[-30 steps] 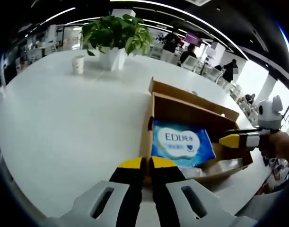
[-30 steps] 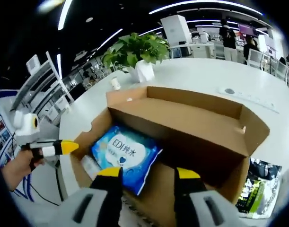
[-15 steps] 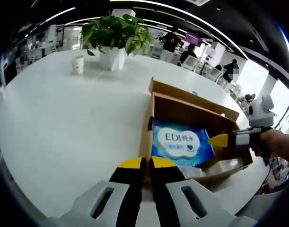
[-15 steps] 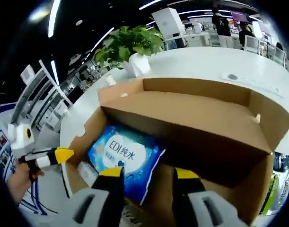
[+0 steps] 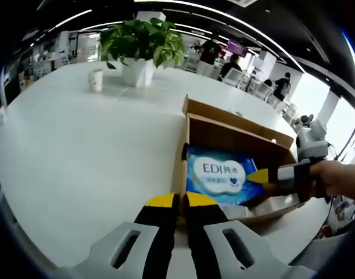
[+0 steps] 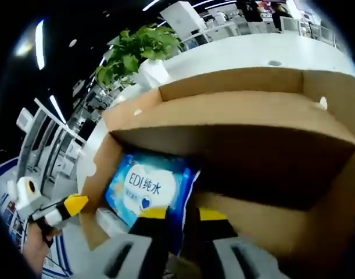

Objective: Operate the shoe box by opening the lid, removing the specified soft item, and placing it in the target area until the item is outside and the box remains undamaged.

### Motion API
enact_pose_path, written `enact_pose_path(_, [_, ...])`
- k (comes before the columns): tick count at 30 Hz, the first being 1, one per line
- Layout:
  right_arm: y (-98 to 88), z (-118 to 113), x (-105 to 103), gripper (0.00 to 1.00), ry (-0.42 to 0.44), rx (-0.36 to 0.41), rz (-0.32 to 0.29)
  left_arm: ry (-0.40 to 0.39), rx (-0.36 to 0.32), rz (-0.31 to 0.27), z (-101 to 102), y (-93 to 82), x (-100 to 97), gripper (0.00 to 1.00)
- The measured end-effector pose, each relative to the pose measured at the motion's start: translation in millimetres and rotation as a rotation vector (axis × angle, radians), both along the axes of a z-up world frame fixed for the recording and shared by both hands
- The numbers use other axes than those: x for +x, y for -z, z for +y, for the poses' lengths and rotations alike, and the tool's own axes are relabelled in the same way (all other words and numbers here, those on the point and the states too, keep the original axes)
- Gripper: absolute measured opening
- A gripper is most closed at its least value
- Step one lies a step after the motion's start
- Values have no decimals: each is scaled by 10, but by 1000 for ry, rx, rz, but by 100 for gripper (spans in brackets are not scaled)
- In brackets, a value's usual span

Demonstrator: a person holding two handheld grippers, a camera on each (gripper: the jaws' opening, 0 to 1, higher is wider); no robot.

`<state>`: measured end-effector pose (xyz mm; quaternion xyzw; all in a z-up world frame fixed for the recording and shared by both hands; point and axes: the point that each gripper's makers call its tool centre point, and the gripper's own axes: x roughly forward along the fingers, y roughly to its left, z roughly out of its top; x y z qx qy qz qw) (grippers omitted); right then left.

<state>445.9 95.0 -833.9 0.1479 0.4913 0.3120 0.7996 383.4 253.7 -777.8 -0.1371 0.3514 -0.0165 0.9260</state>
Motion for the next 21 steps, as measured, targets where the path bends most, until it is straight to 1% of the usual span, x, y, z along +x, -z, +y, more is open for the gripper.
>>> enact_pose_path(1, [-23,29,-14,2,-4,24,3,-1,1,-1,-3,-1,-3,3])
enact_pose_path(2, [-9,-2,-1,1,14,2,5,-1,2,-2,-11,-4,-10,3])
enact_pose_path(4, [-45,32,-3,0,11,1,-5,0,7,-1,-23,-8,-19,3])
enact_pose_path(9, [-111,30,-17,0,30,18,-9,2,13,1,-43,-19,-35,3])
enact_pose_path(11, [-178,28,-8,0,43,37,-22,1,13,1,-47,-22,-39,3])
enact_pose_path(15, [-282,42,-9,0,59,57,-28,2,17,2,-57,-29,-47,3])
enact_pose_path(21, [-428,78,-27,0,84,102,-27,-1,15,1,-58,-36,-55,3])
